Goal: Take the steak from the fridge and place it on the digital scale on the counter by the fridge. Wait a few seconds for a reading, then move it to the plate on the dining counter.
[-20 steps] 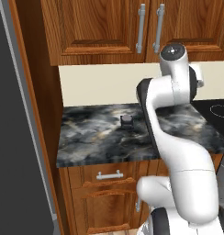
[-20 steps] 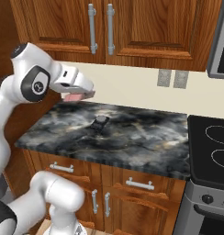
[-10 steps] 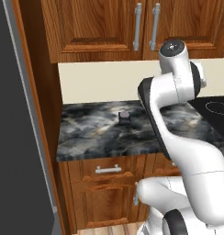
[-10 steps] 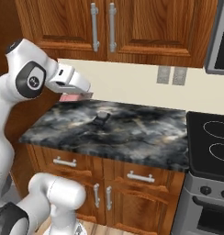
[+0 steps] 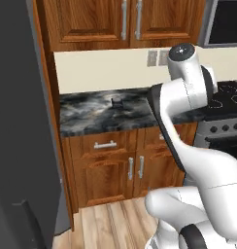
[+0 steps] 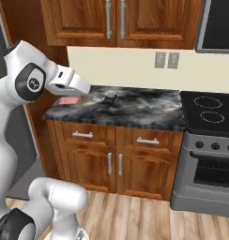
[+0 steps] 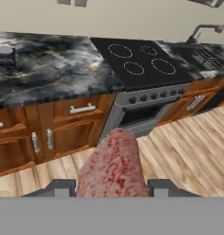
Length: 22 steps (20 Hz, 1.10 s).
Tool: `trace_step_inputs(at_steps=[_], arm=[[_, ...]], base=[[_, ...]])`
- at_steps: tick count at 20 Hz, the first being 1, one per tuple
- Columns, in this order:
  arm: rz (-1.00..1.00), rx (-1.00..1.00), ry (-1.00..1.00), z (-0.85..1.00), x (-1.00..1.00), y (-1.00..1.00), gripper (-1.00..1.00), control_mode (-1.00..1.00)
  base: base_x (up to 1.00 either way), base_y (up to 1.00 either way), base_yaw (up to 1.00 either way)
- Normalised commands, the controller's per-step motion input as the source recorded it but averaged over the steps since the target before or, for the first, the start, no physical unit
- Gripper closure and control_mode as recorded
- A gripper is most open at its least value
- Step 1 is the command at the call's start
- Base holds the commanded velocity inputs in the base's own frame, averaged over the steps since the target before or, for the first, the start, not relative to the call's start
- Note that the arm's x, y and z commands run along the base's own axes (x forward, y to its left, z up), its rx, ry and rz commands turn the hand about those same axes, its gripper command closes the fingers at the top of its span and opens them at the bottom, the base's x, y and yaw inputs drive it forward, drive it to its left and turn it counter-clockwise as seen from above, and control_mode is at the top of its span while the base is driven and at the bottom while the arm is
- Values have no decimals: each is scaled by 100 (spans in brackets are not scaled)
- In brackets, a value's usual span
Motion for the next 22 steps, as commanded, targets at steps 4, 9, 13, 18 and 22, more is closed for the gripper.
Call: trace_step_inputs(at_steps=[4, 9, 13, 18, 22], arm=[[0, 0, 0, 0, 0, 0, 100, 100], [0, 0, 0, 0, 0, 0, 100, 100], [0, 0, 0, 0, 0, 0, 100, 100], [0, 0, 0, 0, 0, 0, 100, 100], [0, 0, 0, 0, 0, 0, 100, 100]], base=[[-100, 41, -45], [-100, 50, -60], [-100, 54, -66], [-100, 49, -63], [-100, 9, -56]])
